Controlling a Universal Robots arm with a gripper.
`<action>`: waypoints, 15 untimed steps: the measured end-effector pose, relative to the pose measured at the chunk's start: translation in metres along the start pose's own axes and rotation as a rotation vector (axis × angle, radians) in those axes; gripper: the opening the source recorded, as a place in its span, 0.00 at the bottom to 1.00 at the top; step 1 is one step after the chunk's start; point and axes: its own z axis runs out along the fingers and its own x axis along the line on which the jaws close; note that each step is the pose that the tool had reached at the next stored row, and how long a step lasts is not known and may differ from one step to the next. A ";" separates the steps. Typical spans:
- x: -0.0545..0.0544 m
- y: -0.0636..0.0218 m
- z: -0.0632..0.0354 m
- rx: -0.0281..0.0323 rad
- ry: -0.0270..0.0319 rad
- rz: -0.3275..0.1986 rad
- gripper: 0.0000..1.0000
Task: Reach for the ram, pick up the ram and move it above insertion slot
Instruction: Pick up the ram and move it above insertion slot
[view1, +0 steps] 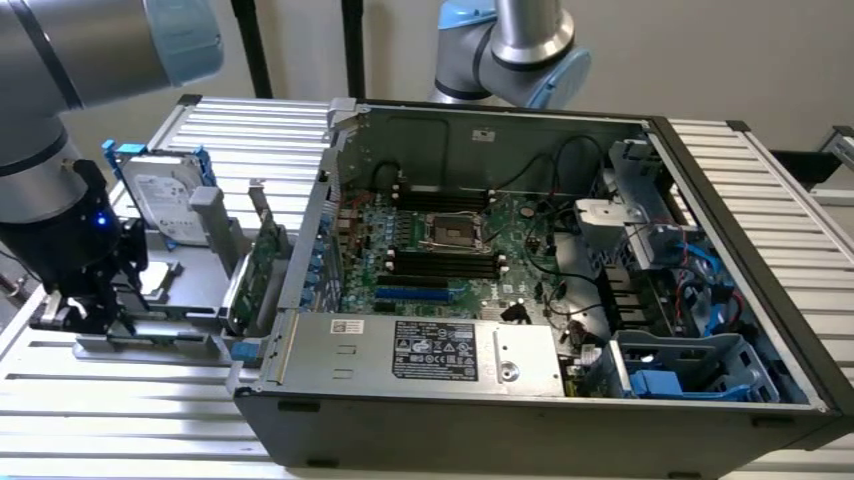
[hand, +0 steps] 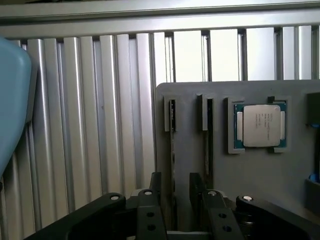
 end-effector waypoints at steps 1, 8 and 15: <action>0.000 -0.0002 0.0013 0.0001 0.0001 -0.004 0.36; 0.001 -0.0030 0.0089 0.0004 0.0010 -0.032 0.36; 0.001 -0.0055 0.0168 0.0005 0.0016 -0.049 0.36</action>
